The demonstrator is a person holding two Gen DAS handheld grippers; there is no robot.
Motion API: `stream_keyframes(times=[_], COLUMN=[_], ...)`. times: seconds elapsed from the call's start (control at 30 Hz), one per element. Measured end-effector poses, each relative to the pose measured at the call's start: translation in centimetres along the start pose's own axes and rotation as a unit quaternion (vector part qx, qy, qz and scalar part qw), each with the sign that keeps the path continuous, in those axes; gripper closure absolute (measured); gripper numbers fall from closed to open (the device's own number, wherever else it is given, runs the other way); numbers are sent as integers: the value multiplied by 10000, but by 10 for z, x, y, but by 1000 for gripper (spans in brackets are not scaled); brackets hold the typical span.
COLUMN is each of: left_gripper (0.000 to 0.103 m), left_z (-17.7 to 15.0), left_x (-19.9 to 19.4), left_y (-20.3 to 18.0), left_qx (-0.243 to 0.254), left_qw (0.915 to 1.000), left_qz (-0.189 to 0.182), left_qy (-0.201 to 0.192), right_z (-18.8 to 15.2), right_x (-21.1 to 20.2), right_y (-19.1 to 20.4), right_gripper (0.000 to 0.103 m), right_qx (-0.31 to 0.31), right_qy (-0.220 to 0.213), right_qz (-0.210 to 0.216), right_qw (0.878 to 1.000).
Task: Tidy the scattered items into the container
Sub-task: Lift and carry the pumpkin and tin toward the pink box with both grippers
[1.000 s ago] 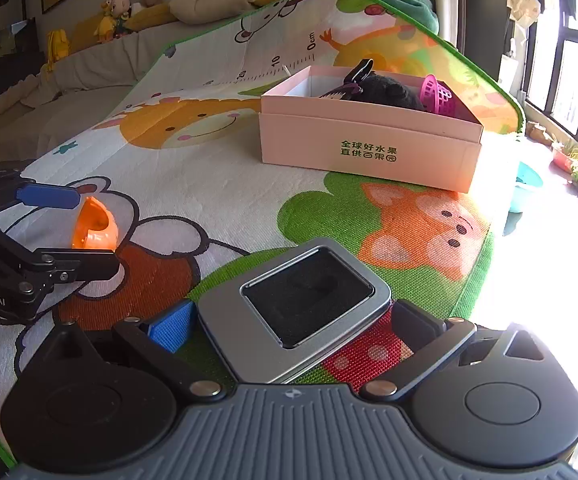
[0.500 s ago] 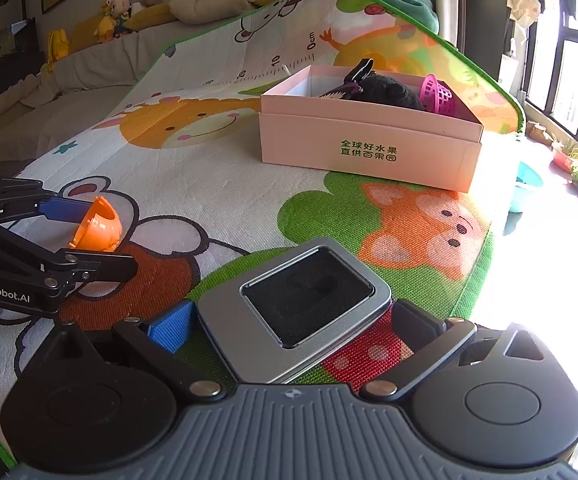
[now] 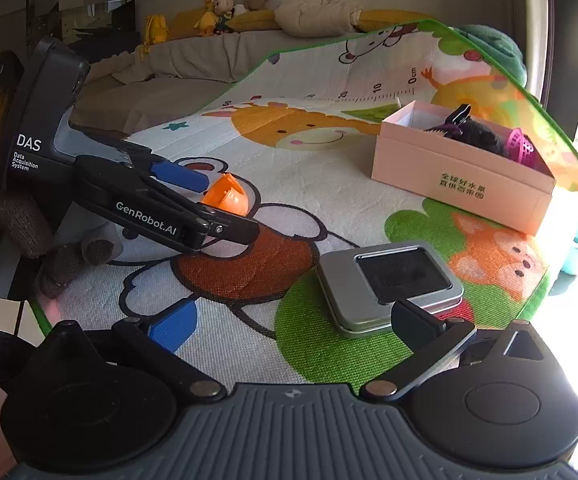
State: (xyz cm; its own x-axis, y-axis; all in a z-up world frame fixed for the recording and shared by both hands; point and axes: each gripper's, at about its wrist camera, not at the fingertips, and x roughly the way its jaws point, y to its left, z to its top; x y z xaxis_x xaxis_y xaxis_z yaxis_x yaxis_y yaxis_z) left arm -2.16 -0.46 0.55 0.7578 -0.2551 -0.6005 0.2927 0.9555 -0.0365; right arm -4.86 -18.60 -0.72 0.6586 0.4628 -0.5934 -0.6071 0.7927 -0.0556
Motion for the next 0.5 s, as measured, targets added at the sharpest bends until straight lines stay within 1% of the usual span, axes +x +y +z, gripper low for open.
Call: stream_keyframes(times=[0.1,0.17,0.2,0.27,0.33,0.4,0.47,0.5], left_gripper=[3,3,3,2,2,2,2,2], left_z=[0,0,-1,-1,-1,-1,-1,-1], left_x=[1,1,1,0,0,1,1,0], left_y=[1,2,2,4,6,6,6,6], left_qx=[-39,-74,-93,-151,-207,-242,-248,-251], left_qw=[10000,10000,10000,9999,9998,9997,9997,9997], left_qz=[-8,4,9,2,-14,-17,-9,-4], left_qy=[18,28,18,-14,-10,18,20,10], right_z=[6,8,10,13,17,20,22,23], right_x=[2,11,16,24,33,43,52,52], right_y=[-5,-14,-21,-35,-53,-69,-80,-81], right_gripper=[0,0,0,0,0,0,0,0], right_qx=[-551,-712,-694,-463,32,535,842,911], right_qy=[-86,36,133,231,315,424,566,539], right_qz=[-412,-473,-504,-401,-108,138,294,324], right_qw=[9976,9963,9962,9979,9994,9976,9944,9939])
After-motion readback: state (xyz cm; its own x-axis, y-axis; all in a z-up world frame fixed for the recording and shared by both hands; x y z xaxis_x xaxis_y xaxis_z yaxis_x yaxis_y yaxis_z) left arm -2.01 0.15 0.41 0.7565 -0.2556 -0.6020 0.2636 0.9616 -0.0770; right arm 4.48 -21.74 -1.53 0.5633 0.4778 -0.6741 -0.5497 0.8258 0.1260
